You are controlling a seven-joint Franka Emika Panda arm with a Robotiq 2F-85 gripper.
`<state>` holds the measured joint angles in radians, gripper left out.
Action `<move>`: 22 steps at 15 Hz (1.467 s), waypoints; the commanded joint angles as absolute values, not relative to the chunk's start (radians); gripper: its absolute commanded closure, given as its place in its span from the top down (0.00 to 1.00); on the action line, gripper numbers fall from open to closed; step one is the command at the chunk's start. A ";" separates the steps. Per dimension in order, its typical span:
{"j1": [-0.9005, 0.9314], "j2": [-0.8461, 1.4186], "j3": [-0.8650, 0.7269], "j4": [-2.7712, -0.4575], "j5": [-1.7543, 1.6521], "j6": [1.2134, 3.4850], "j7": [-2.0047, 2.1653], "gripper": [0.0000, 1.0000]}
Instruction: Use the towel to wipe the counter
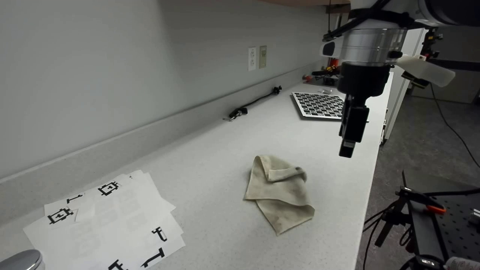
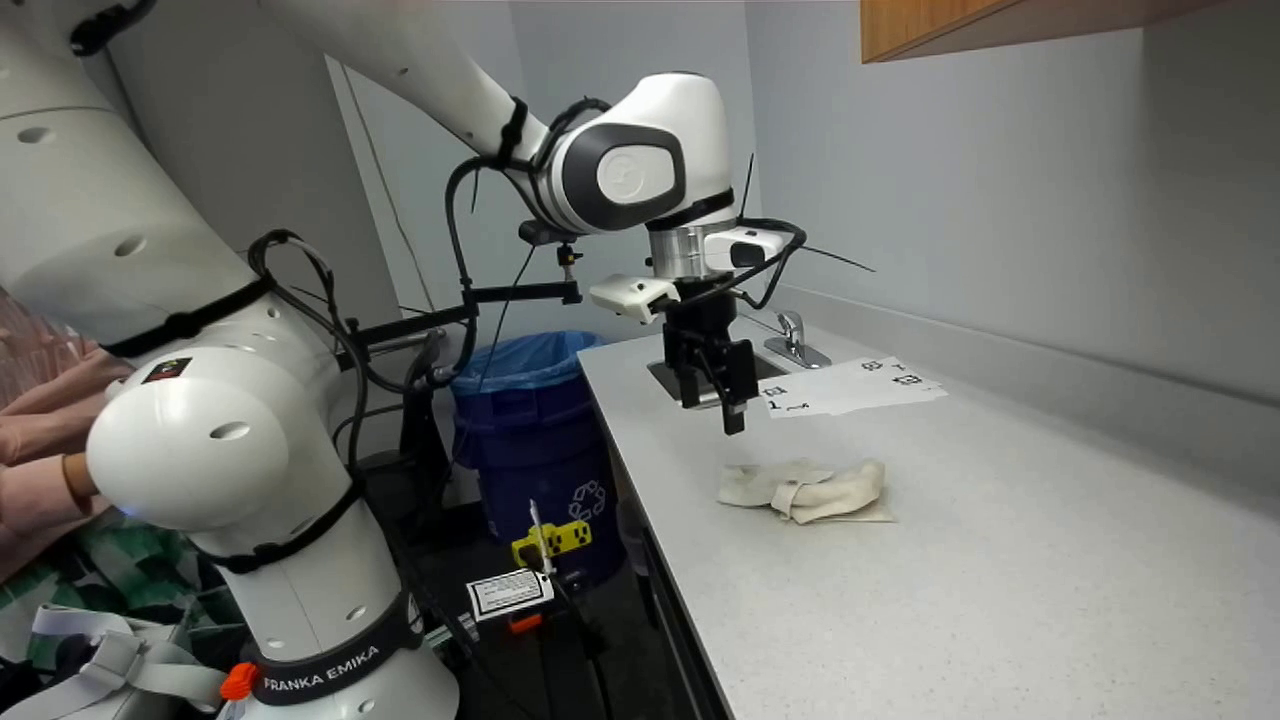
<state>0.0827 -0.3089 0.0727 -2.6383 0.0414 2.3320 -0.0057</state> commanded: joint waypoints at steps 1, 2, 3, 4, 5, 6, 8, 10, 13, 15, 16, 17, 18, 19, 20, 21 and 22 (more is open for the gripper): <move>0.062 -0.242 0.076 -2.621 -0.003 2.408 0.019 1.00; 0.057 -0.217 0.076 -2.612 -0.015 2.434 0.020 1.00; 0.053 -0.194 0.075 -2.606 -0.027 2.459 0.022 1.00; 0.048 -0.166 0.075 -2.597 -0.042 2.491 0.026 1.00; 0.044 -0.138 0.075 -2.588 -0.054 2.519 0.029 1.00; 0.041 -0.106 0.077 -2.576 -0.070 2.547 0.038 1.00; 0.040 -0.049 0.077 -2.547 -0.096 2.587 0.051 1.00; 0.044 0.013 0.076 -2.506 -0.120 2.627 0.071 1.00; 0.053 0.098 0.067 -2.451 -0.153 2.670 0.112 1.00; 0.061 0.145 0.058 -2.419 -0.175 2.685 0.140 1.00; 0.065 0.165 0.054 -2.404 -0.180 2.687 0.154 1.00; 0.069 0.186 0.050 -2.390 -0.180 2.690 0.168 1.00; 0.073 0.203 0.046 -2.377 -0.180 2.692 0.182 1.00; 0.078 0.221 0.043 -2.366 -0.177 2.692 0.194 1.00; 0.084 0.237 0.040 -2.354 -0.175 2.691 0.204 1.00; 0.089 0.251 0.037 -2.345 -0.171 2.689 0.215 1.00; 0.094 0.264 0.035 -2.335 -0.166 2.687 0.226 1.00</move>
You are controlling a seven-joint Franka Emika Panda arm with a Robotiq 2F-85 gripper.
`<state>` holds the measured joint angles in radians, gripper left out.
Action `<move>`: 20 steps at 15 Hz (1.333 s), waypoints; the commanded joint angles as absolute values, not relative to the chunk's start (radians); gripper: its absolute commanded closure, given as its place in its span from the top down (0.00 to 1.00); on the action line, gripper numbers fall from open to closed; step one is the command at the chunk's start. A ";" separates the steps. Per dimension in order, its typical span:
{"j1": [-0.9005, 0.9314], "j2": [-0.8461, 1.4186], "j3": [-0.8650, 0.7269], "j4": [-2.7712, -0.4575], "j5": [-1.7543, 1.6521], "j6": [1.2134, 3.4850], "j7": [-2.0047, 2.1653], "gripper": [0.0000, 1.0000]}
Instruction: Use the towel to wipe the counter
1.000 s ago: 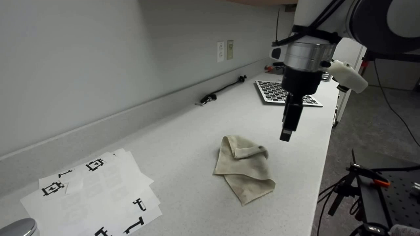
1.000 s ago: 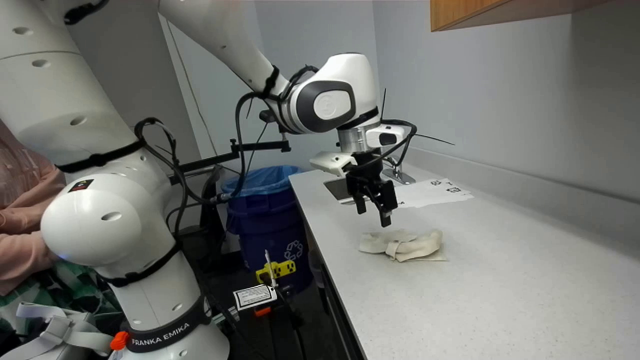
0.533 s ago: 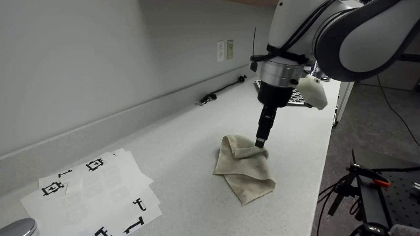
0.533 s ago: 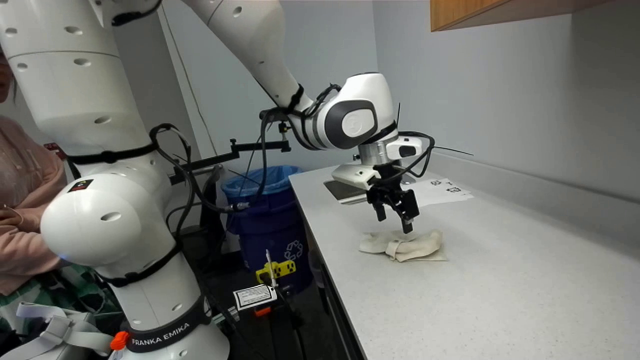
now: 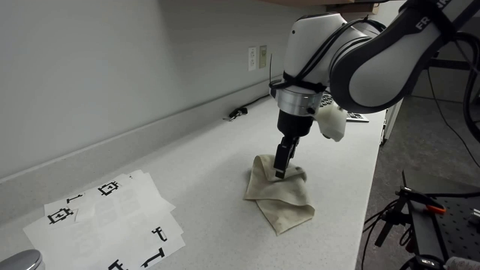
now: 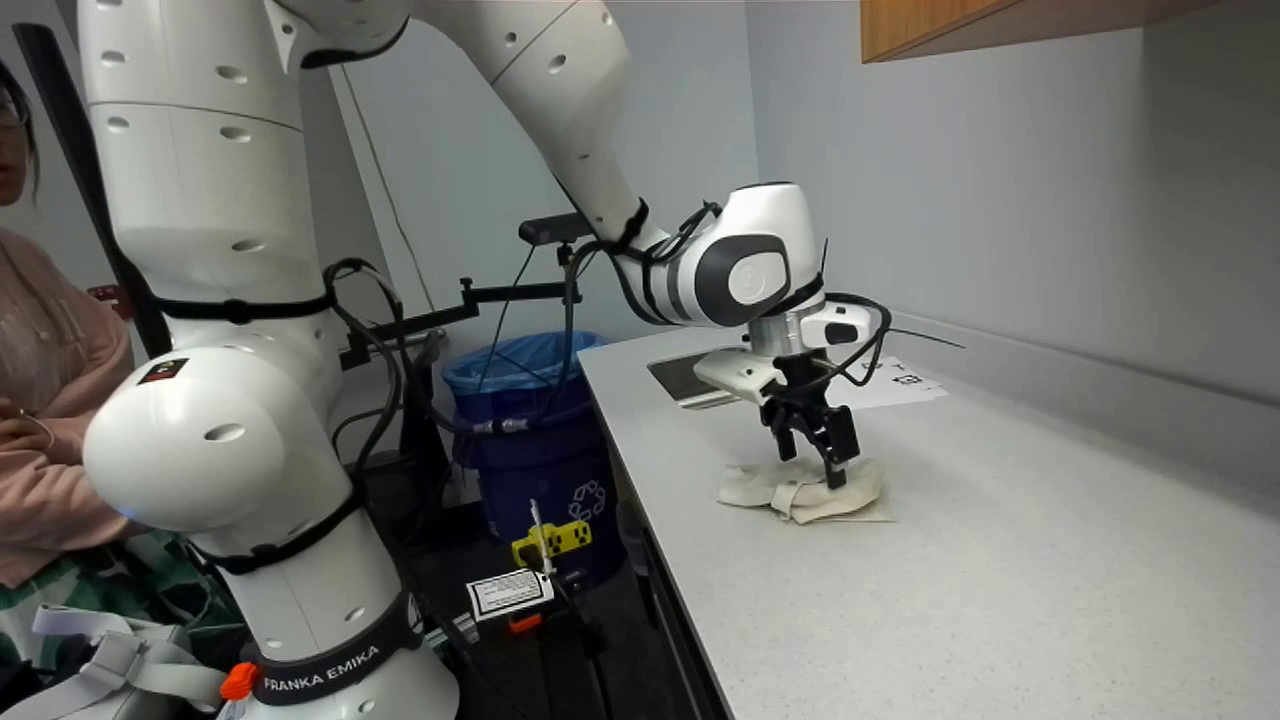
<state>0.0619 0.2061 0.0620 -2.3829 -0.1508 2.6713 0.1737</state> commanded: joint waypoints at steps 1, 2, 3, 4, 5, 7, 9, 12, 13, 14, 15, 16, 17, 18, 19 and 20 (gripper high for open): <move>0.098 0.274 0.034 -2.327 -0.161 2.686 0.236 1.00; 0.104 0.284 0.030 -2.320 -0.161 2.683 0.250 1.00; 0.109 0.292 0.028 -2.313 -0.159 2.682 0.261 0.97; 0.114 0.299 0.025 -2.308 -0.158 2.681 0.271 0.74; 0.119 0.305 0.022 -2.302 -0.160 2.681 0.283 0.72; 0.132 0.312 0.010 -2.295 -0.166 2.676 0.305 0.62; 0.143 0.311 -0.003 -2.295 -0.170 2.671 0.325 0.45; 0.157 0.297 -0.022 -2.297 -0.175 2.665 0.356 0.23; 0.162 0.289 -0.030 -2.297 -0.177 2.657 0.371 0.16; 0.162 0.281 -0.032 -2.298 -0.173 2.654 0.379 0.08; 0.161 0.270 -0.032 -2.299 -0.167 2.649 0.382 0.01; 0.162 0.257 -0.033 -2.299 -0.164 2.644 0.386 0.00; 0.159 0.241 -0.029 -2.296 -0.158 2.637 0.383 0.00; 0.157 0.228 -0.026 -2.293 -0.156 2.631 0.382 0.00; 0.154 0.210 -0.022 -2.286 -0.154 2.617 0.374 0.02; 0.153 0.194 -0.020 -2.280 -0.157 2.607 0.369 0.02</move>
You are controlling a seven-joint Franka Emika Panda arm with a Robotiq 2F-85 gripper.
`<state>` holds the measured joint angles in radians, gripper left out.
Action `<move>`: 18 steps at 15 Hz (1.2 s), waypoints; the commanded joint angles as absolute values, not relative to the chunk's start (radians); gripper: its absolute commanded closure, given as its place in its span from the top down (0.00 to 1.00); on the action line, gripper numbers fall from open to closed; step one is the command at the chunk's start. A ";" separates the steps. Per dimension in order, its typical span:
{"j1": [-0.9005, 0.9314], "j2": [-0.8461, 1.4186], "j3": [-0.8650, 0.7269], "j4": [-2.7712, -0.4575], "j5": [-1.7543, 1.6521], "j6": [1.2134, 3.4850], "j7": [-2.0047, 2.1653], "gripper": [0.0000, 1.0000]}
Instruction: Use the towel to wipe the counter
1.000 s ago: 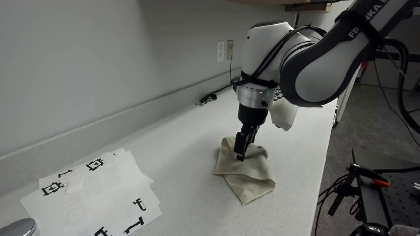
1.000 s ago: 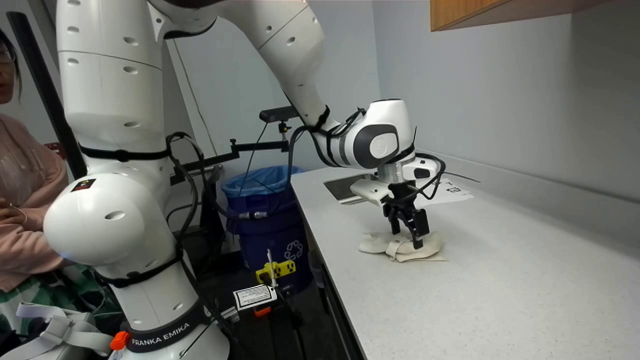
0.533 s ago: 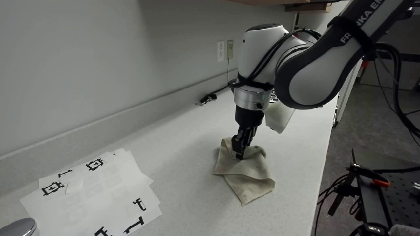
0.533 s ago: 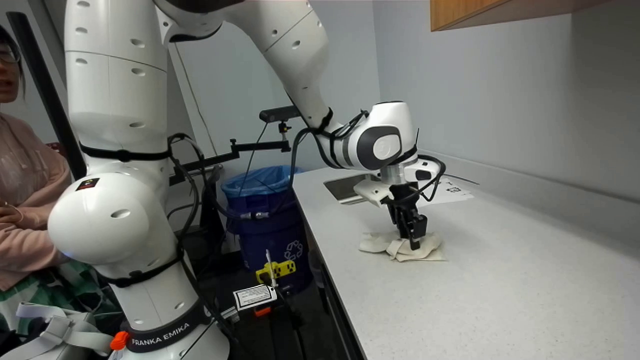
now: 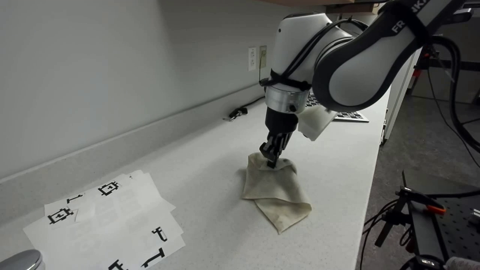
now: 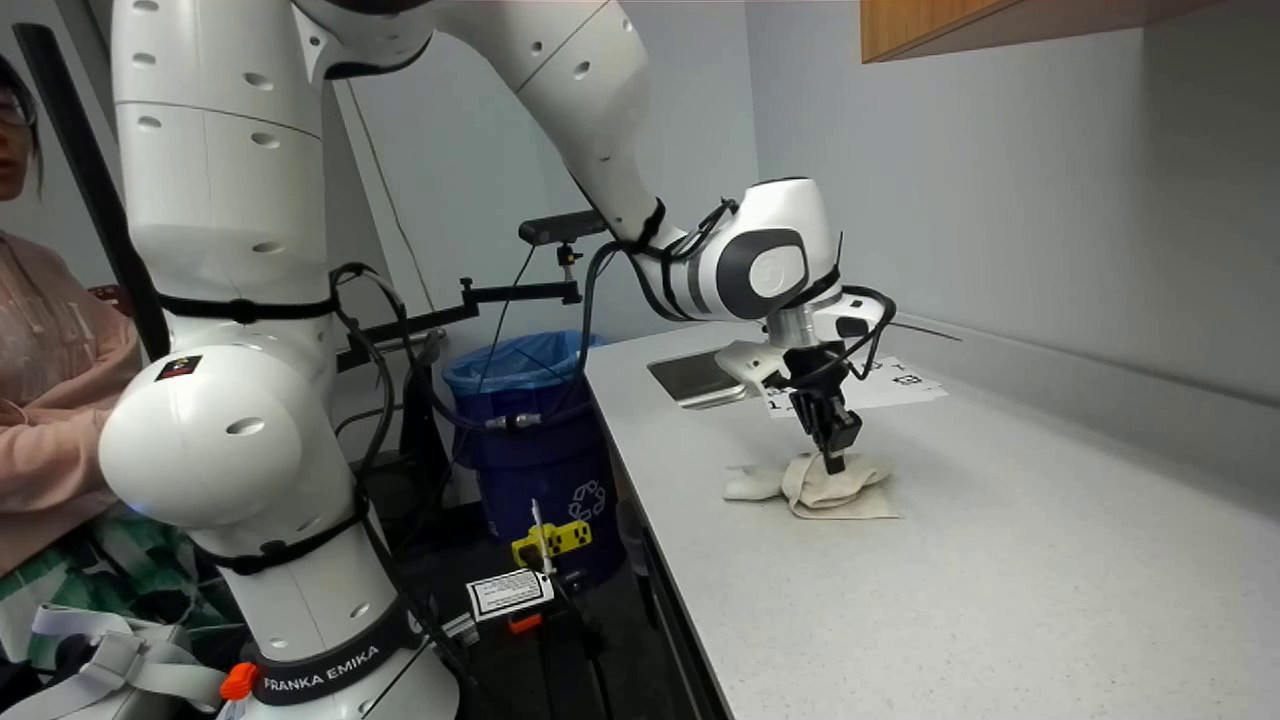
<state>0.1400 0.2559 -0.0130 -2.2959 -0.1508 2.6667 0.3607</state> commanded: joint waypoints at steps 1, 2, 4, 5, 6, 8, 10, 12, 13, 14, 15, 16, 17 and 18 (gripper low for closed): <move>0.150 0.176 -0.017 -2.271 -0.161 2.596 0.362 0.02; 0.148 0.160 -0.016 -2.257 -0.171 2.582 0.357 0.02; 0.144 0.129 -0.014 -2.224 -0.198 2.550 0.353 0.02; 0.142 0.118 -0.011 -2.207 -0.213 2.535 0.352 0.02; 0.141 0.110 -0.009 -2.188 -0.238 2.528 0.360 0.02; 0.144 0.105 -0.009 -2.148 -0.328 2.516 0.381 0.02; 0.148 0.115 0.004 -2.107 -0.385 2.509 0.376 0.02; 0.150 0.131 0.019 -2.085 -0.406 2.521 0.371 0.02; 0.154 0.141 0.030 -2.077 -0.403 2.530 0.367 0.02; 0.157 0.151 0.040 -2.072 -0.397 2.535 0.363 0.02; 0.162 0.161 0.052 -2.075 -0.377 2.544 0.359 0.02; 0.165 0.170 0.068 -2.078 -0.337 2.551 0.341 0.02; 0.168 0.179 0.083 -2.081 -0.305 2.556 0.323 0.02; 0.171 0.189 0.096 -2.082 -0.280 2.559 0.311 0.02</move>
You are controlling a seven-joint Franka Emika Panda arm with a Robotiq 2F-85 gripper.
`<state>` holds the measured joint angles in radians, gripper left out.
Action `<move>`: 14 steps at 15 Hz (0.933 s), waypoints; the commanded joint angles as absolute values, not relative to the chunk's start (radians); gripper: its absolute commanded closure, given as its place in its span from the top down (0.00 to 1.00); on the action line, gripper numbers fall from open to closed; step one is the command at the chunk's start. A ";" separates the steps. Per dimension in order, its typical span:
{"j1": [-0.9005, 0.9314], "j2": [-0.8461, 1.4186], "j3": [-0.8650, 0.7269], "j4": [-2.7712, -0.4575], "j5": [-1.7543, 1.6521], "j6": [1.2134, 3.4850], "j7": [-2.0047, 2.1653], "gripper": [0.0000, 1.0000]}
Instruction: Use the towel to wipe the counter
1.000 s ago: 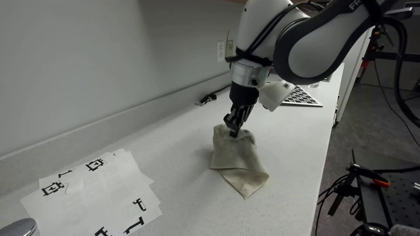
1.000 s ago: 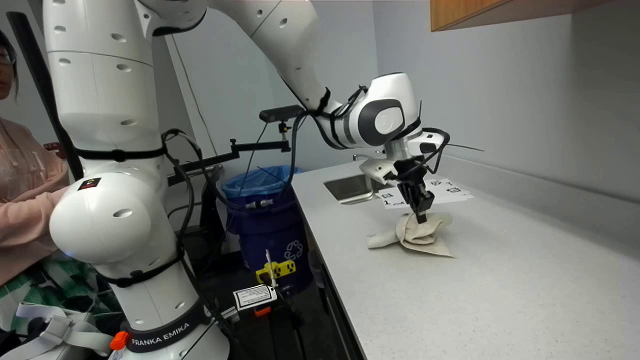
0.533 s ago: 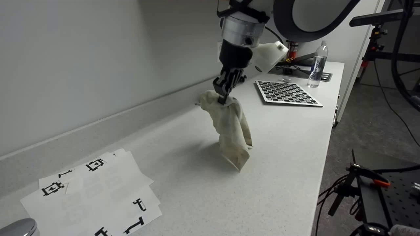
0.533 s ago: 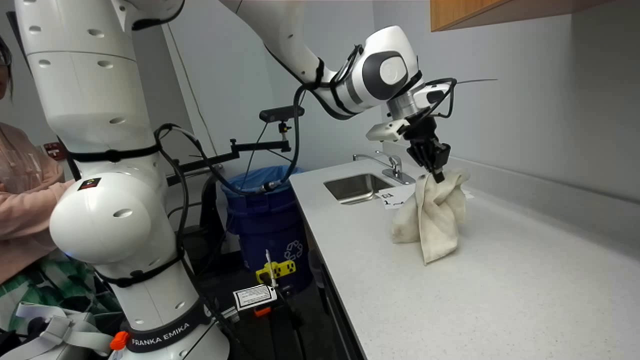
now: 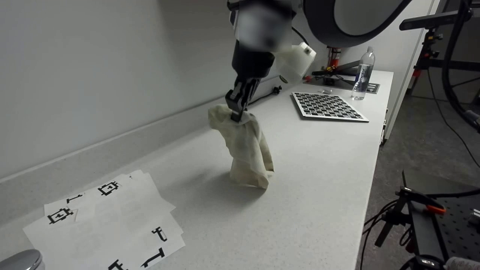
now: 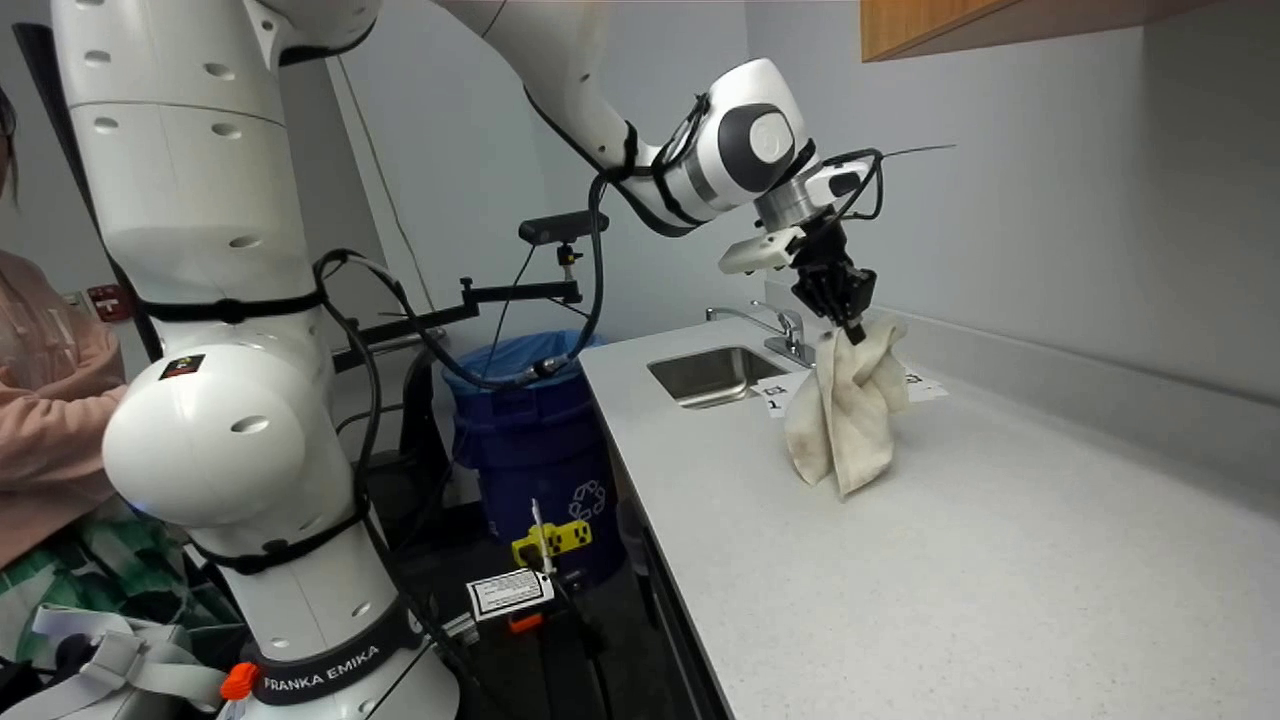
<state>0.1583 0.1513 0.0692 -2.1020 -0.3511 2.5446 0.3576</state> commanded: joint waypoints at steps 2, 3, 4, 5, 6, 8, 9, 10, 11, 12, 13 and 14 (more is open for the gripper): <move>0.173 0.207 0.122 -2.084 -0.206 2.564 0.270 0.31; 0.172 0.211 0.133 -2.086 -0.173 2.568 0.244 0.32; 0.170 0.213 0.142 -2.088 -0.144 2.567 0.216 0.39; 0.169 0.213 0.148 -2.091 -0.124 2.565 0.195 0.46; 0.166 0.211 0.153 -2.095 -0.100 2.565 0.173 0.53; 0.161 0.205 0.158 -2.105 -0.054 2.566 0.139 0.68; 0.159 0.199 0.158 -2.110 -0.033 2.565 0.126 0.77; 0.158 0.196 0.158 -2.113 -0.017 2.563 0.116 0.84; 0.157 0.191 0.156 -2.119 -0.004 2.562 0.106 0.90; 0.155 0.187 0.155 -2.126 0.006 2.563 0.100 0.98; 0.152 0.183 0.155 -2.138 0.022 2.569 0.096 1.00; 0.150 0.181 0.154 -2.148 0.036 2.574 0.097 1.00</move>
